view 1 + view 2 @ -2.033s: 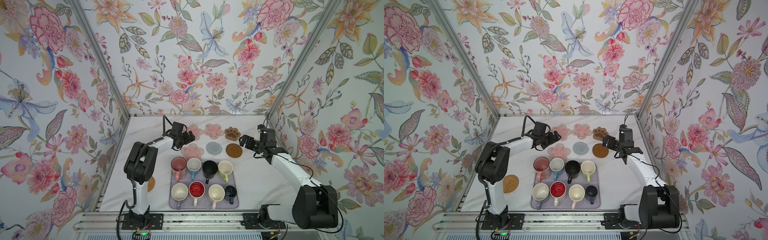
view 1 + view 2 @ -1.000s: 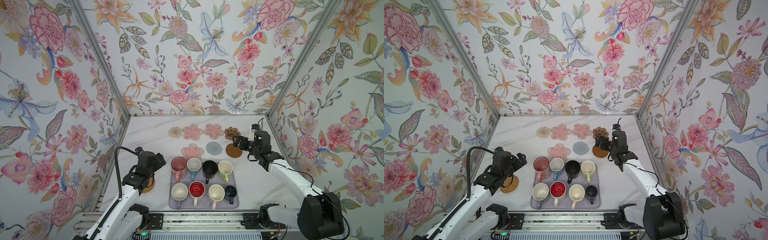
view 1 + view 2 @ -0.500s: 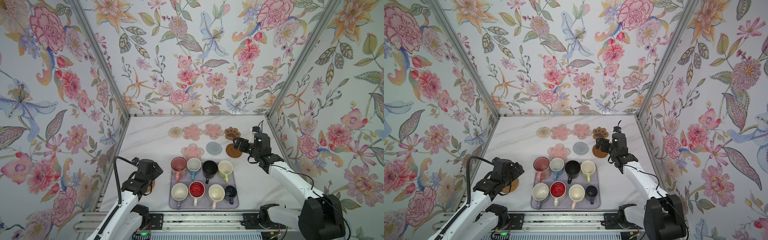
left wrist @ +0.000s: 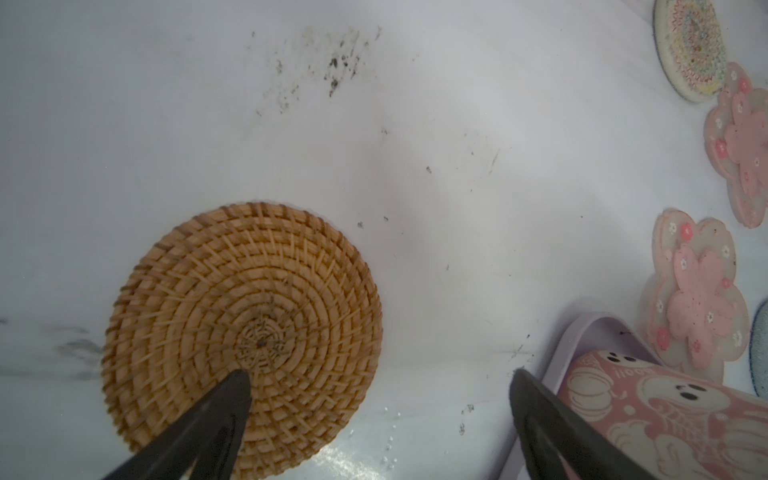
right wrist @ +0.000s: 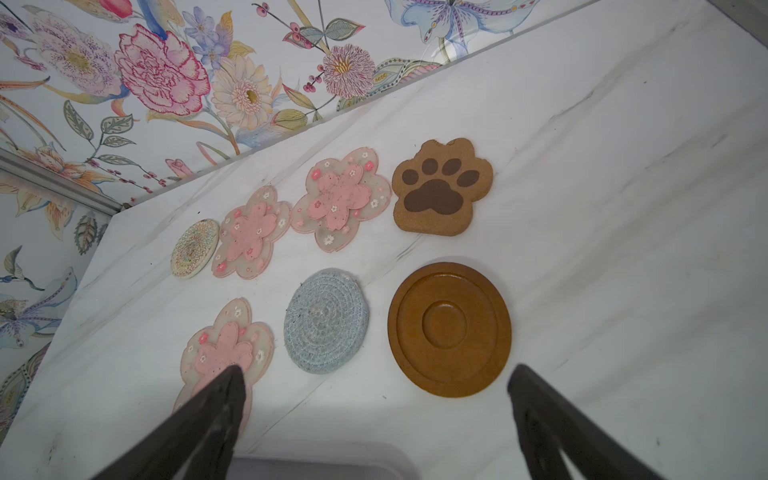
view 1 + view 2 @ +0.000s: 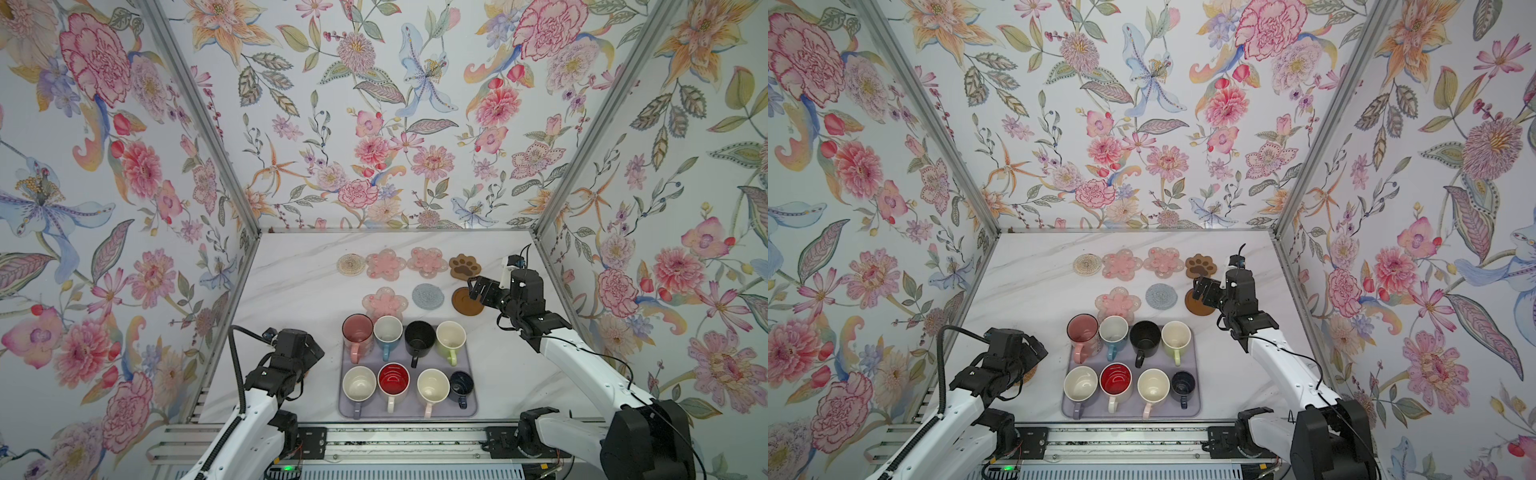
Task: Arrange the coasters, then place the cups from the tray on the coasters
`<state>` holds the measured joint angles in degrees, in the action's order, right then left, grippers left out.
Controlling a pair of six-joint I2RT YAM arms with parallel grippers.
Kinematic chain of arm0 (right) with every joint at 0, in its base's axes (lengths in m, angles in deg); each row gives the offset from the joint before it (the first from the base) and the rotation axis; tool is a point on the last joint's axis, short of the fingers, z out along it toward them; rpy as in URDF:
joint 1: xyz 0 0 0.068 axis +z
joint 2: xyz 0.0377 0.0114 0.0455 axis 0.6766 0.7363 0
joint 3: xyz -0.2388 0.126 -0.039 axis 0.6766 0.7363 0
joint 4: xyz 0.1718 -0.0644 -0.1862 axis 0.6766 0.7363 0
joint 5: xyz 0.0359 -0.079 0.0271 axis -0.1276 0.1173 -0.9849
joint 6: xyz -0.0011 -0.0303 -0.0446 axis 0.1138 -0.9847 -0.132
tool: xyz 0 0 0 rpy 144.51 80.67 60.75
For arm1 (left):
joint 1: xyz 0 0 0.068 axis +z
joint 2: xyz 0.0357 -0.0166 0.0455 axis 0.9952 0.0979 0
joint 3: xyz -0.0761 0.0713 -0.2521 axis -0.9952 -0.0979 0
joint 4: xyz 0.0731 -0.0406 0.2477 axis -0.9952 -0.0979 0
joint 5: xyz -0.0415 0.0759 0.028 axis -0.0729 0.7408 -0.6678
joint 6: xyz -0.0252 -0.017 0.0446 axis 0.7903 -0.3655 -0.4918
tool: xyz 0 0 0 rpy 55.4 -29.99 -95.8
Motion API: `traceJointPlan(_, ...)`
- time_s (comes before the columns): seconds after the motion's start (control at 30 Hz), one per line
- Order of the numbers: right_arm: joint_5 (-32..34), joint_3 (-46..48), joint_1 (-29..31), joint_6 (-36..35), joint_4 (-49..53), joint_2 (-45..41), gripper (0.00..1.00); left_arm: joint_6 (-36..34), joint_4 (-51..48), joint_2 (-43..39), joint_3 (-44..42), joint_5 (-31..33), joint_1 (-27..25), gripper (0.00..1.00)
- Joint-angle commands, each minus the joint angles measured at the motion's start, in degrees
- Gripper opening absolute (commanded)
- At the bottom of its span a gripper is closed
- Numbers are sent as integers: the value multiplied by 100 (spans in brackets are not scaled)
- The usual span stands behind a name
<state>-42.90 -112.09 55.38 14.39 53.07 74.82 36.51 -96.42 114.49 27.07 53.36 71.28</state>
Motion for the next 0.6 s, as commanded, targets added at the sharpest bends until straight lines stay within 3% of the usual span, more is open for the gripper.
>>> traceJointPlan(0.0,61,39,48,47,136,-111,99,40,128,43,-101,-146,48,99)
traceJointPlan(0.57,29,128,75,148,7,-124,99,106,1069,274,-502,-533,64,99)
